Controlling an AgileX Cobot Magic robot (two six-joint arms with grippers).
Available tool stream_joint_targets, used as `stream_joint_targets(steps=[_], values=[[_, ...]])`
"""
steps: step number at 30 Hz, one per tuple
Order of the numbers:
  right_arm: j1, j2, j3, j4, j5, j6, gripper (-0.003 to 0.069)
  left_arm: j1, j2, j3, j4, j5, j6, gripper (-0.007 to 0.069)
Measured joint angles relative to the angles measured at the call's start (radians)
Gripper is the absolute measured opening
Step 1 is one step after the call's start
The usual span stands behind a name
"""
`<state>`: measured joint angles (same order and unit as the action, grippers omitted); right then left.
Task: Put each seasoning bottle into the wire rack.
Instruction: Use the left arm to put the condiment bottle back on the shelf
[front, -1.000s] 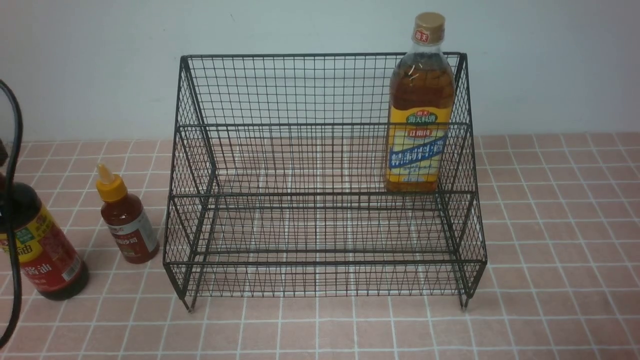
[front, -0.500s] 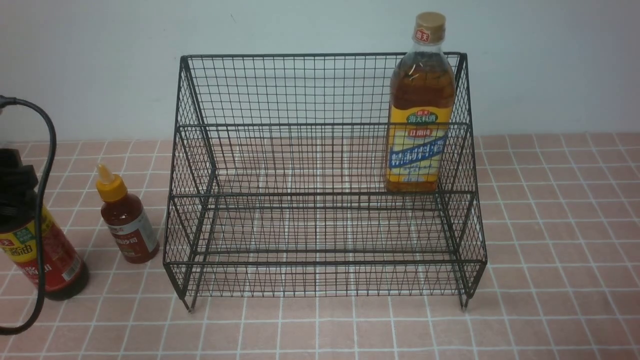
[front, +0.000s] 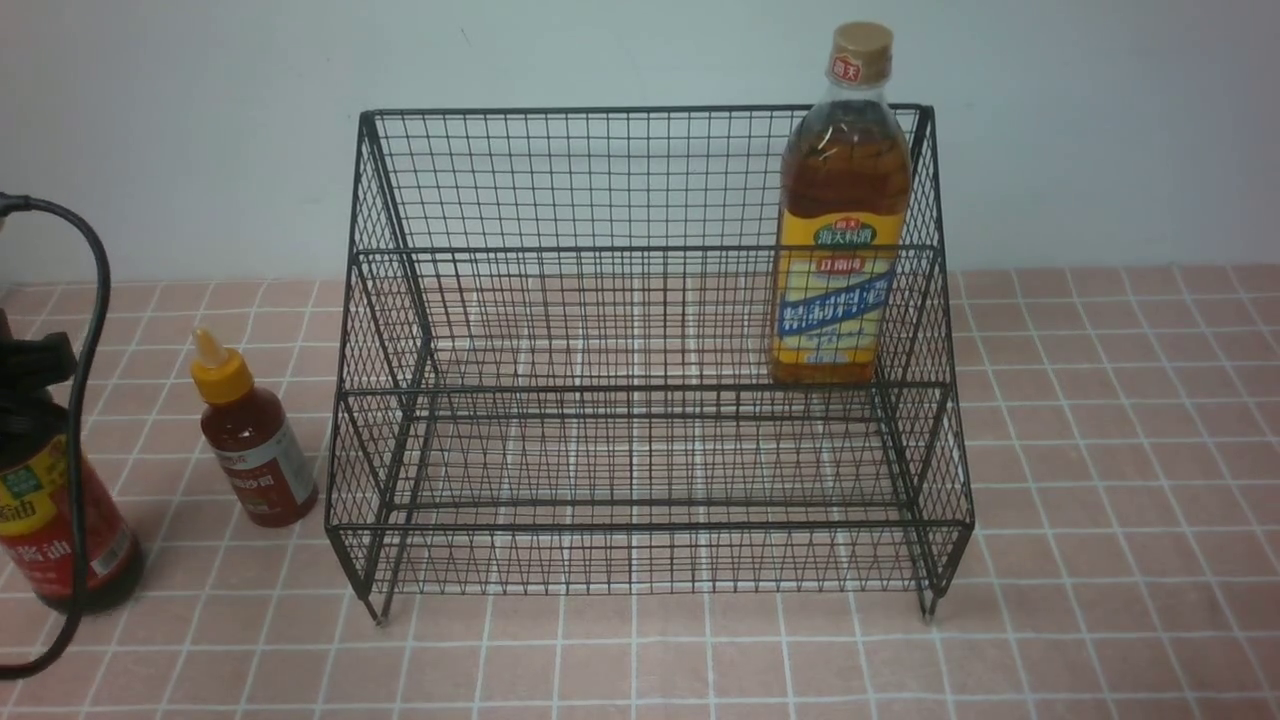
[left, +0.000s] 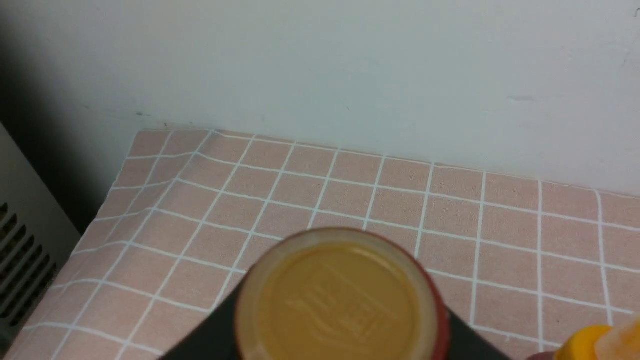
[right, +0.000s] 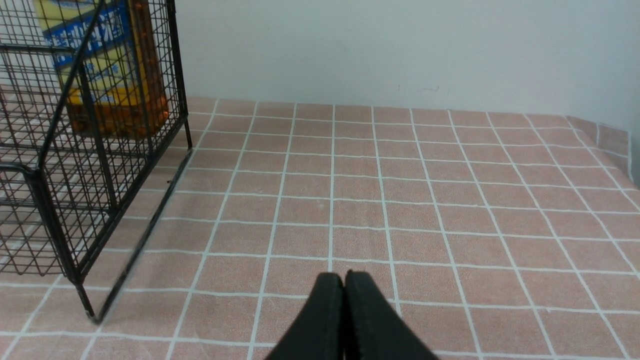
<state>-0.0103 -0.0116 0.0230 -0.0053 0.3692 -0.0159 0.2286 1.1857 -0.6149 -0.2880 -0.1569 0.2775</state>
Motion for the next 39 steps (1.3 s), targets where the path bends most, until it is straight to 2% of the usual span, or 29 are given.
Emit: stream_joint_targets(steps=[9, 14, 16, 17, 20, 24, 32, 39], values=[[0.0, 0.0, 0.0, 0.0, 0.0, 0.0, -0.0013, -0.028, -0.136, -0.263, 0.011, 0.203, -0.019, 0.0258], [0.0, 0.0, 0.0, 0.0, 0.0, 0.0, -0.0013, -0.163, -0.146, -0.442, 0.023, 0.263, -0.057, 0.0257], [0.0, 0.0, 0.0, 0.0, 0.0, 0.0, -0.0013, -0.292, -0.133, -0.5, 0.022, 0.27, -0.065, 0.0257], [0.0, 0.0, 0.0, 0.0, 0.0, 0.0, -0.0013, -0.302, -0.131, -0.506, 0.021, 0.27, -0.065, 0.0257], [0.0, 0.0, 0.0, 0.0, 0.0, 0.0, -0.0013, -0.465, -0.078, -0.536, 0.012, 0.245, -0.068, 0.0257], [0.0, 0.0, 0.0, 0.0, 0.0, 0.0, -0.0013, -0.578, 0.006, -0.538, 0.011, 0.165, -0.052, 0.0257], [0.0, 0.0, 0.0, 0.0, 0.0, 0.0, -0.0013, -0.618, 0.17, -0.538, -0.003, 0.028, 0.011, 0.0257], [0.0, 0.0, 0.0, 0.0, 0.0, 0.0, -0.0013, -0.618, 0.237, -0.538, -0.047, 0.033, 0.014, 0.0257]])
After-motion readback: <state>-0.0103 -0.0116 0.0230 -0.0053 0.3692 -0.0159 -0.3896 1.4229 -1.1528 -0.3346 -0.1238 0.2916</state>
